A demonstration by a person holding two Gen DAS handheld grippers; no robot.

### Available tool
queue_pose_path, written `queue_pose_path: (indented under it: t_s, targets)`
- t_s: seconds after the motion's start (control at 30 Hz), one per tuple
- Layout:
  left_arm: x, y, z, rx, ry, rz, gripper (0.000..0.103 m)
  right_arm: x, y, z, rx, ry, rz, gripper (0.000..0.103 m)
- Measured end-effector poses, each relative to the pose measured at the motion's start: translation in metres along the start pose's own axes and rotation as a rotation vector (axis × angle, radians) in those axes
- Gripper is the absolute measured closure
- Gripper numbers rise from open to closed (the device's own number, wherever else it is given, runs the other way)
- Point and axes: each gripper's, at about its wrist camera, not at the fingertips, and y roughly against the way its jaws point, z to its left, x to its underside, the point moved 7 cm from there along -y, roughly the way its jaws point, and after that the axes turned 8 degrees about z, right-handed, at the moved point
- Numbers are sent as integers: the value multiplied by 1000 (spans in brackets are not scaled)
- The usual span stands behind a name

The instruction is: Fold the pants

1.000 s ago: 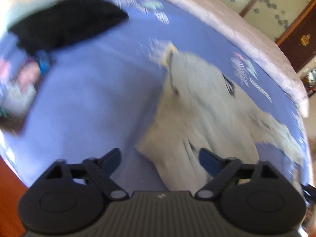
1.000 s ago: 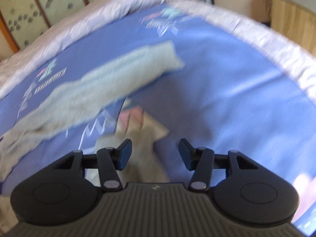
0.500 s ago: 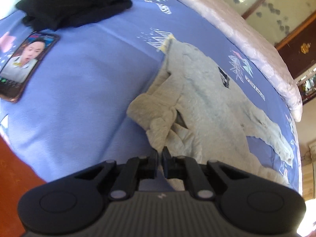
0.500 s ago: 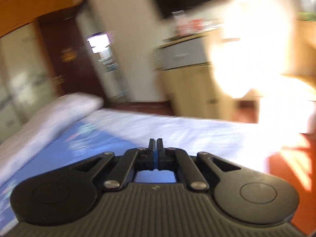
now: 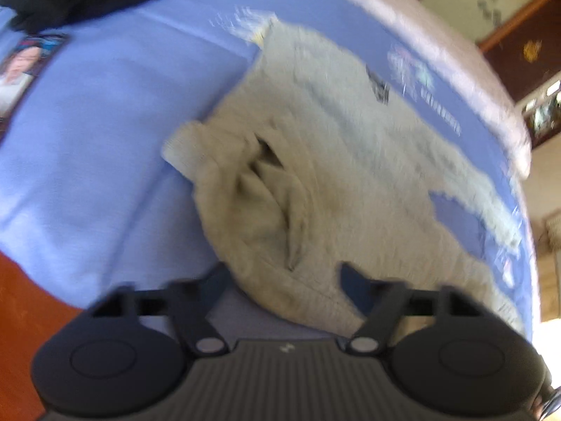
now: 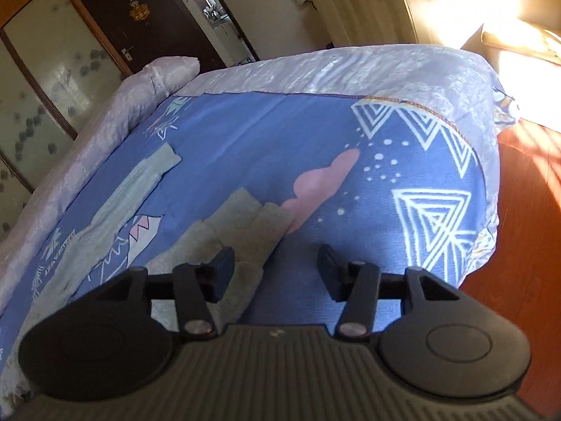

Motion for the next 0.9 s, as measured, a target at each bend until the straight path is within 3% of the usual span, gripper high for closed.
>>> queue_pose_path:
  t_s: [0.07,0.1,0.17,0.23,0.37,0.4,0.47,0.53,0.6,0.67,0.73,0.8,0.83,0.9]
  targets:
    - [1,-12,2,-39,22,31,93,-3,-11,12,-17,23,16,44]
    - [2,-12,6,-47,38,27,95,-5,-17,17,5,47,27,47]
    - [-1,-3,9,-24,67,19,95,-9,-31,21,101,138,27,77]
    - [-2,16,13,-10,78,-12,96,-14,-36,24,120,168,34,90]
    - [0,67,24,38,104,-82,100,-36,2,9,181,124,-117,91]
    - [1,75,27,12,100,-96,101,-43,17,1,182,98,-162,91]
    - [5,85,40,-111,84,-134,101,-49,45,-16,246,75,-246,91]
    - [11,78,55,-181,85,-120,101,-46,55,-38,314,57,-268,91]
    - [19,61,70,-150,149,-41,101,-37,35,-52,324,72,-171,87]
    - [23,55,75,-135,169,-27,100,-26,11,-63,333,94,-41,77]
    - [21,58,69,-128,153,-65,99,-31,26,-79,381,16,-125,35]
    - [15,65,58,-103,115,-105,78,-40,48,-101,413,-128,-214,35]
    - [12,67,53,-93,99,-123,73,-44,56,-110,431,-188,-241,35]
    - [2,69,41,-74,60,-157,56,-52,68,-117,432,-238,-279,37]
